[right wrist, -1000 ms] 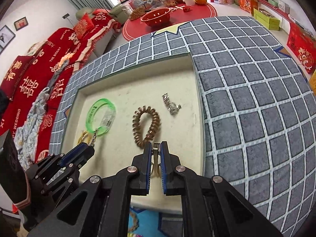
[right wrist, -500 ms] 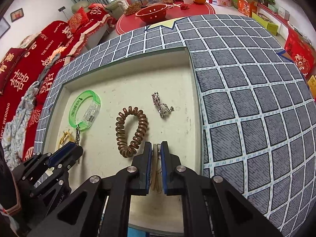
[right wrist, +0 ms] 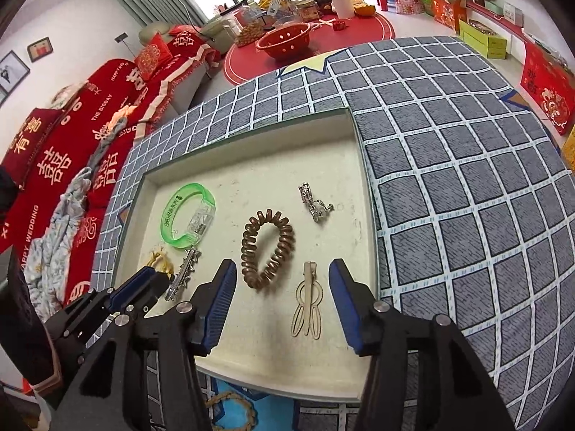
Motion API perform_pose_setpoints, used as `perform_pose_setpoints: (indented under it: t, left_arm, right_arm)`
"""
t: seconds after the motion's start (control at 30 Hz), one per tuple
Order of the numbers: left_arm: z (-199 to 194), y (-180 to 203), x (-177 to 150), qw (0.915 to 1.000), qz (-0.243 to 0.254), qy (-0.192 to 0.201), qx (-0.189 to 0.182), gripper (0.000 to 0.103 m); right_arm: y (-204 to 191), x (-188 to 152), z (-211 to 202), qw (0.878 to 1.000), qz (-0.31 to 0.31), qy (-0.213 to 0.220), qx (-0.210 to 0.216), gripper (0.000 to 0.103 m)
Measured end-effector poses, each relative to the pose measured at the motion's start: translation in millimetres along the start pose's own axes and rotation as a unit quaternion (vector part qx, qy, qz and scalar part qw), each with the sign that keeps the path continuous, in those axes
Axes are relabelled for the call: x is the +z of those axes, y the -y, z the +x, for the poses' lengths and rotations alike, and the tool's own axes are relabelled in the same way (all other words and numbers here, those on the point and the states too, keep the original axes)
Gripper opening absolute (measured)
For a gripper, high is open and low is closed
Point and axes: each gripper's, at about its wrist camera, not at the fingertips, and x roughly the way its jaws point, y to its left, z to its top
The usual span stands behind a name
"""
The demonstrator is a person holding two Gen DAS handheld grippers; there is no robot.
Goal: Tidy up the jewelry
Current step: 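Open both tools and move them back over the jewelry on the rug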
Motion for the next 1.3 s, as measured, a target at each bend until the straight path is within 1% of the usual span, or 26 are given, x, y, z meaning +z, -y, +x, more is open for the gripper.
perform_pose_setpoints:
  t: [0.07,0.17,0.27,0.3,0.57,0.6,0.67,0.73,0.87,0.9,0.97,1.0,1.07,1.3]
  left_arm:
    - [-6,-2,0,1.0,-0.004,0.006,0.002,0.026]
    - [-14,-5,0,0.9999,-0.009,0.014,0.004,0.026]
    - [-22,-10,-1,0.9996,-0.015,0.022,0.006,0.027]
    - [-24,-11,-1,0.9996,-0.016,0.023,0.007,0.027]
    - [-37,-21,-10,0.9991,-0.03,0.027,0.008,0.027]
    - [-39,-22,-11,0.9991,-0.032,0.028,0.009,0.029]
    - [-43,-24,-12,0.9987,-0.038,0.03,0.014,0.103]
    - [-55,-28,-16,0.9966,-0.049,0.06,0.027,0.103]
    - [-60,-30,-15,0.997,-0.046,0.058,0.025,0.103]
    - [-63,-31,-15,0.9968,-0.046,0.059,0.027,0.103]
    - [-68,-31,-18,0.9964,-0.048,0.063,0.028,0.103]
    - [-70,-32,-20,0.9964,-0.048,0.065,0.027,0.103]
    - [-74,-33,-23,0.9963,-0.049,0.065,0.025,0.103]
    - [-85,-36,-44,0.9964,-0.056,0.063,0.014,0.103]
  right_arm:
    - [-2,-1,-5,1.0,0.0,0.006,0.0,0.058]
    - [-6,-3,-16,1.0,-0.003,0.017,0.0,0.063]
    - [-13,-5,-24,1.0,-0.011,0.028,-0.004,0.064]
    - [-14,-6,-26,0.999,-0.013,0.029,-0.003,0.066]
    - [-25,-16,-50,0.999,-0.02,0.047,0.0,0.068]
    - [-26,-18,-52,0.999,-0.021,0.049,0.0,0.072]
    - [-28,-21,-57,0.998,-0.023,0.053,0.0,0.083]
    - [-32,-24,-62,0.998,-0.028,0.061,-0.002,0.083]
    - [-36,-32,-68,0.997,-0.035,0.068,-0.011,0.083]
    - [-37,-34,-70,0.997,-0.037,0.071,-0.013,0.087]
    - [-41,-39,-75,0.996,-0.042,0.08,-0.017,0.102]
    - [-43,-43,-80,0.994,-0.048,0.097,-0.019,0.103]
    - [-48,-48,-87,0.992,-0.056,0.115,-0.021,0.103]
    - [-54,-61,-107,0.988,-0.061,0.141,-0.017,0.103]
